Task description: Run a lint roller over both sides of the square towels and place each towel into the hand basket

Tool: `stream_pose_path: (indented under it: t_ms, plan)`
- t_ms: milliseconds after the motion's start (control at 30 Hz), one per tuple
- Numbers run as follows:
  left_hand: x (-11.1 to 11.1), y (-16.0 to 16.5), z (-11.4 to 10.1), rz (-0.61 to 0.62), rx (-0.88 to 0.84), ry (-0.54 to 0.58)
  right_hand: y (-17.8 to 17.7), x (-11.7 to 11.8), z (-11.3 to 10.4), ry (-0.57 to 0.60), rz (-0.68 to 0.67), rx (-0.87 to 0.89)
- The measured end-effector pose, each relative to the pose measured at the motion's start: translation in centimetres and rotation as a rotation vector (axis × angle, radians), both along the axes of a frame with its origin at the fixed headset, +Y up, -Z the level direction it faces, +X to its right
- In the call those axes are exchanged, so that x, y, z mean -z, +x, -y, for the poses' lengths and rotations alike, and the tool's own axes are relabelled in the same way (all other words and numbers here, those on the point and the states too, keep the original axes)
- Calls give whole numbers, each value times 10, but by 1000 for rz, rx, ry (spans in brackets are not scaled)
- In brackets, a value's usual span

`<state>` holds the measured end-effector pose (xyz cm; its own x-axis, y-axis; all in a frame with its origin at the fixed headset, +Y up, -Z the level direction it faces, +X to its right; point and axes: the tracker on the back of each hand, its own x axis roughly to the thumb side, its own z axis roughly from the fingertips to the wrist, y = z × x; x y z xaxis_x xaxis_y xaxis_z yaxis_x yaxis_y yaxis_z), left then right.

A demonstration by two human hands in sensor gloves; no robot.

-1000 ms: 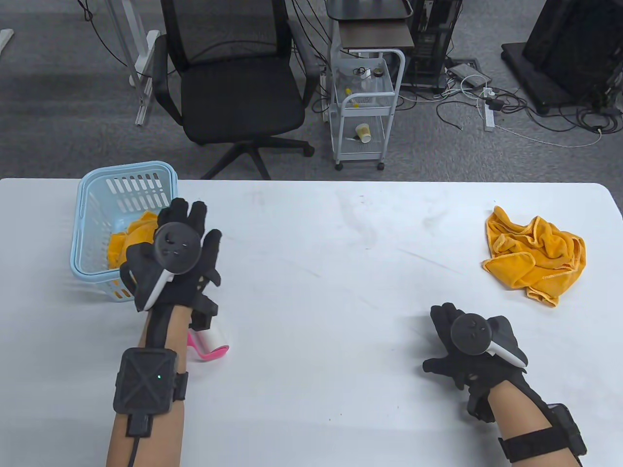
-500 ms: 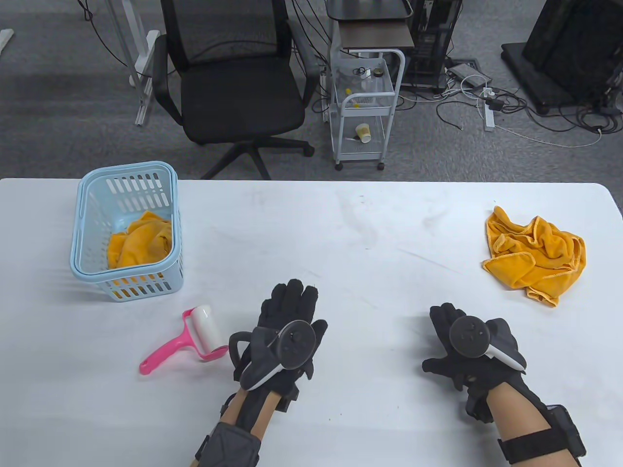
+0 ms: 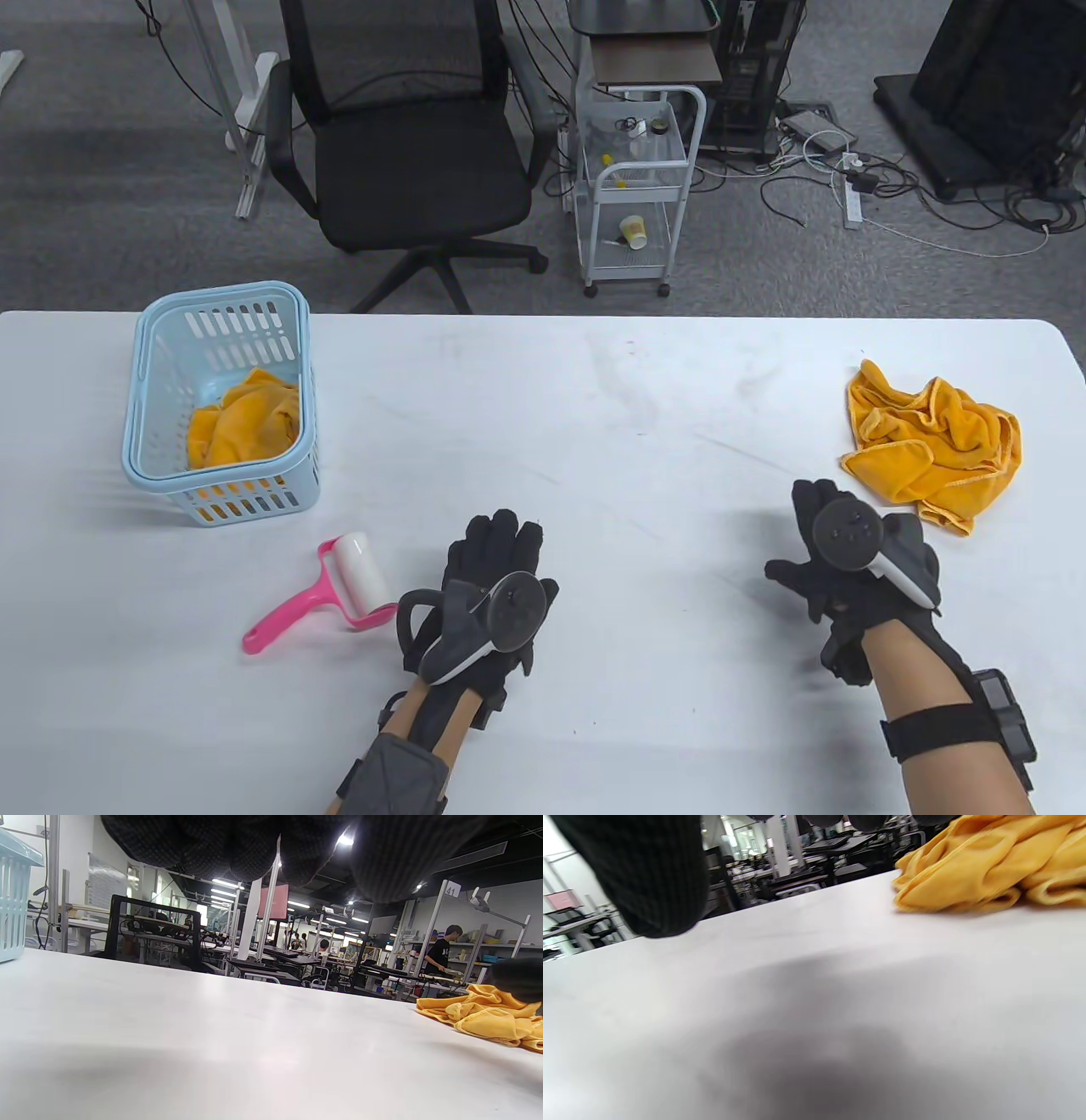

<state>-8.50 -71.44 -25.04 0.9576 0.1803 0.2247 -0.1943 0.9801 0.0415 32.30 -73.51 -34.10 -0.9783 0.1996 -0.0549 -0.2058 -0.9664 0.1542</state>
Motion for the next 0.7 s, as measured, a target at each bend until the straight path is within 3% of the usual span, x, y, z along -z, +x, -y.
stream_pose_path:
  t_ms: [133, 267, 533, 700]
  plan:
    - [-1, -3, -2, 4, -30, 3, 21, 29, -15, 24, 131, -35]
    - [-2, -6, -3, 4, -42, 6, 38, 59, -10, 0, 238, -147]
    - [1, -9, -1, -7, -53, -9, 60, 93, 29, -99, 390, -344]
    - [2, -10, 0, -11, -48, -19, 67, 99, 49, -134, 452, -321]
